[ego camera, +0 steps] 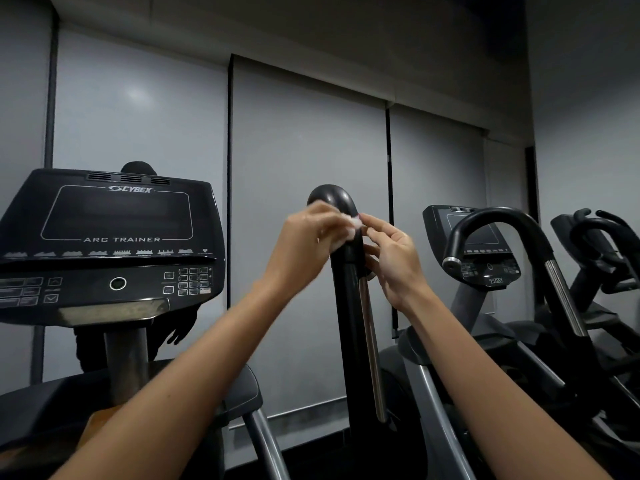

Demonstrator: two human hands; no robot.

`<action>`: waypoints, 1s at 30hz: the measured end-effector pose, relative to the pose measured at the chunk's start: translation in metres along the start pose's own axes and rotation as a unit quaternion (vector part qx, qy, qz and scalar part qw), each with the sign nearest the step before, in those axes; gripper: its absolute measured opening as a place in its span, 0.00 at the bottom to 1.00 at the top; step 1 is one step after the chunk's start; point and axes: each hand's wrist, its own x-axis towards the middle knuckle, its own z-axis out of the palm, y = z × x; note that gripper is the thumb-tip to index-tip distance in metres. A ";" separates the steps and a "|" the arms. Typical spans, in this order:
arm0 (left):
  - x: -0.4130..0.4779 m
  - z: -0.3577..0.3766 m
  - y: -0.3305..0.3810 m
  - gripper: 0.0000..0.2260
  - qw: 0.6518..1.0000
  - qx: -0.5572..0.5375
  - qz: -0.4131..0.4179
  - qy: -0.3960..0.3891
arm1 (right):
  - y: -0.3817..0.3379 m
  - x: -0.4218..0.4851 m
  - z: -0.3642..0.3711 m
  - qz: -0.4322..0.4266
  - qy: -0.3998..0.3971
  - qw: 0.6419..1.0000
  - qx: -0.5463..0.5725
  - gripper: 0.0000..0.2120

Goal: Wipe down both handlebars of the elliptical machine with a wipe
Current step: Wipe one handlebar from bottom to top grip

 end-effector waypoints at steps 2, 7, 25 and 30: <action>-0.021 0.005 0.001 0.08 1.000 -0.009 0.017 0.000 | 0.000 -0.001 -0.001 0.003 -0.005 1.000 0.011 0.15; -0.042 0.010 -0.004 0.10 0.992 0.060 0.109 -0.022 | -0.001 -0.003 -0.002 0.001 -0.014 1.000 -0.013 0.15; -0.053 0.021 -0.010 0.09 0.980 -0.128 -0.079 0.128 | 0.004 0.001 0.000 -0.011 0.001 1.000 0.002 0.14; 0.000 0.020 -0.019 0.07 0.991 0.017 0.050 0.123 | 0.009 0.008 0.003 -0.019 0.037 0.999 -0.027 0.13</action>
